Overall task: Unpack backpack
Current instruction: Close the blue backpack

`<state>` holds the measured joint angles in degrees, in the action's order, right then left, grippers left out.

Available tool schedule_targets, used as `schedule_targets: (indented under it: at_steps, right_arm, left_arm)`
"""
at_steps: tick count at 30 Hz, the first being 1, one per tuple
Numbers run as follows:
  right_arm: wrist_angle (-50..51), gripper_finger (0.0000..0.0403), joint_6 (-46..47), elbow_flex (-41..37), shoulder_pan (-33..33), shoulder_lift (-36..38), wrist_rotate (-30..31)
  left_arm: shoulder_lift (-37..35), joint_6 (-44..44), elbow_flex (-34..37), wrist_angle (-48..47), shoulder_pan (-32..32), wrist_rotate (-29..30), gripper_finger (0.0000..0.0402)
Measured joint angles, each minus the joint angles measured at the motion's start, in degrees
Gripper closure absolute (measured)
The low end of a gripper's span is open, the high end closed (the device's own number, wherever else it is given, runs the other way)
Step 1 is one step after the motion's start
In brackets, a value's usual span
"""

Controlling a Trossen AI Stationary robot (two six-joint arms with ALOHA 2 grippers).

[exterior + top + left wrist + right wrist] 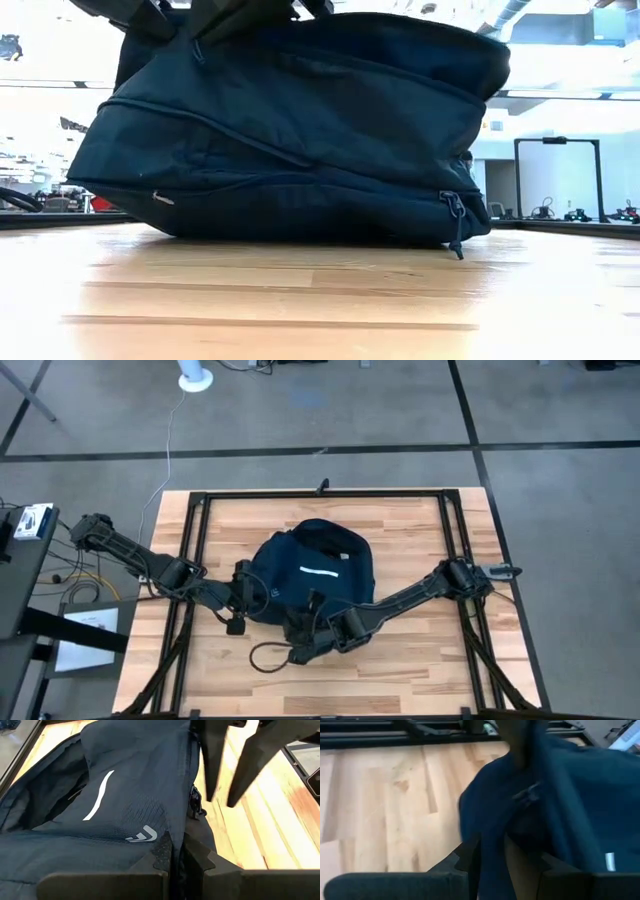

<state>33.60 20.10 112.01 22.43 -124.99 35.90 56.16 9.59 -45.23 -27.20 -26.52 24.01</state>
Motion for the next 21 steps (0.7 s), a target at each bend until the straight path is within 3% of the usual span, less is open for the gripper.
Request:
schedule_targets:
  at_steps: [5, 14, 18, 21]
  right_arm:
    - [2.2, 0.031, 2.7, 0.0, -1.0, 0.0, 0.0]
    - [-0.7, 0.0197, 1.7, 0.0, -2.1, 0.0, -3.0]
    - [-1.1, 0.0194, 1.4, 0.0, -3.3, -0.8, -2.9]
    - [-1.1, 0.022, 1.4, 0.0, -3.9, -1.8, -2.6]
  left_arm:
    - [0.0, 0.6, 0.0, 0.1, 0.0, 0.0, 0.0396]
    - [0.2, 0.7, 0.0, 1.5, 0.0, 0.0, 0.0396]
    - [0.2, 0.7, 0.0, 1.7, 0.0, 0.0, 0.0396]
    - [0.2, 0.5, 0.0, 1.5, 0.0, 0.0, 0.0396]
